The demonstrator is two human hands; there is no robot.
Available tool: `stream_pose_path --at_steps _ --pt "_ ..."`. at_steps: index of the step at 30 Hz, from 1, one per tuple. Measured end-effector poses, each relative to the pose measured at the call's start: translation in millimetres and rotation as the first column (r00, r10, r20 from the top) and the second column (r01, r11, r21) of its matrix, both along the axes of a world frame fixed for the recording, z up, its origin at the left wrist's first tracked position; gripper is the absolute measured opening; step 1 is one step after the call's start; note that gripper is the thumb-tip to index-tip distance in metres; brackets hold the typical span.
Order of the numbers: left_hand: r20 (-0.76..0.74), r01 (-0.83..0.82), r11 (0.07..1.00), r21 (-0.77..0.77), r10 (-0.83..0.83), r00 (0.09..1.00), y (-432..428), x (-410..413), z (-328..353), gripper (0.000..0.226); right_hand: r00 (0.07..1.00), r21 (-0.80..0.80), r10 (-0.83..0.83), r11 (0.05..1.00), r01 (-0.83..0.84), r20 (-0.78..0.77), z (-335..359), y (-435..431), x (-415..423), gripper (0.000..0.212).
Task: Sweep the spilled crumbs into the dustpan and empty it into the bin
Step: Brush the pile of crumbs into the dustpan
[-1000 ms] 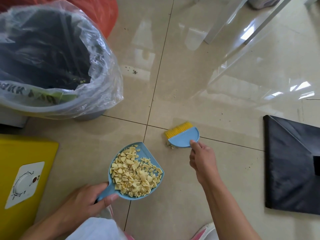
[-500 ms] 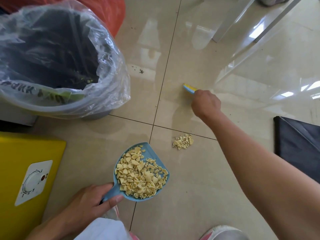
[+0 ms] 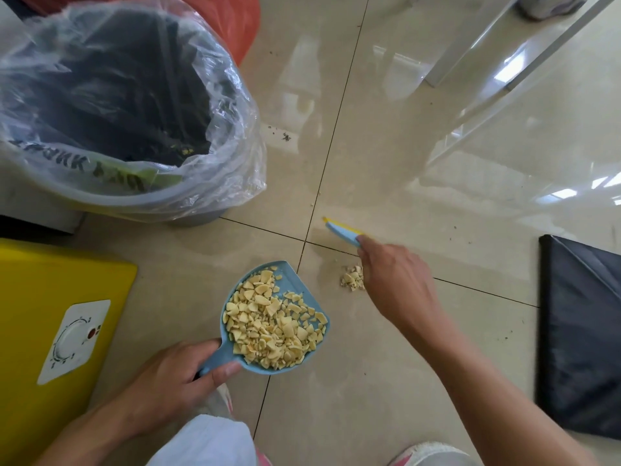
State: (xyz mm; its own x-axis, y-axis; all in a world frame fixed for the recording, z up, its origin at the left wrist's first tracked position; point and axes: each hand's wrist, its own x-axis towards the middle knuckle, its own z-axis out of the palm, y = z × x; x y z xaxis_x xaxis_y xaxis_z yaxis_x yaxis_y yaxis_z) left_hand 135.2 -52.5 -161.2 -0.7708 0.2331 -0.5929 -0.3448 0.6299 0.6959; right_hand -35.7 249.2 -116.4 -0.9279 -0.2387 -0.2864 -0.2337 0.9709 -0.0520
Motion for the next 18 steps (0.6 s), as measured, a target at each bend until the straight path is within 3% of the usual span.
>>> stream_pose_path --at_steps 4,8,11,14,18 --pt "0.038 0.01 1.0 -0.021 -0.009 0.999 -2 -3 2 0.082 0.993 -0.038 -0.025 0.999 0.021 -0.115 -11 -23 -57 0.027" --pt "0.041 -0.001 1.0 0.013 0.001 0.999 -2 -6 9 0.056 0.993 -0.044 0.017 0.999 -0.022 -0.119 -40 -47 -98 0.025" --pt "0.044 -0.021 0.999 0.027 0.02 0.999 -5 -7 12 0.046 0.981 -0.015 0.183 0.983 -0.185 -0.069 -56 -52 -77 0.029" --pt "0.03 -0.019 1.0 0.021 0.018 0.999 -8 -5 9 0.056 0.953 0.004 0.302 0.953 -0.302 0.004 -55 -29 -40 0.041" --pt "0.013 0.031 0.999 -0.022 -0.03 0.999 -6 -5 2 0.077 0.937 0.065 0.321 0.941 -0.332 0.137 -38 25 -5 0.049"
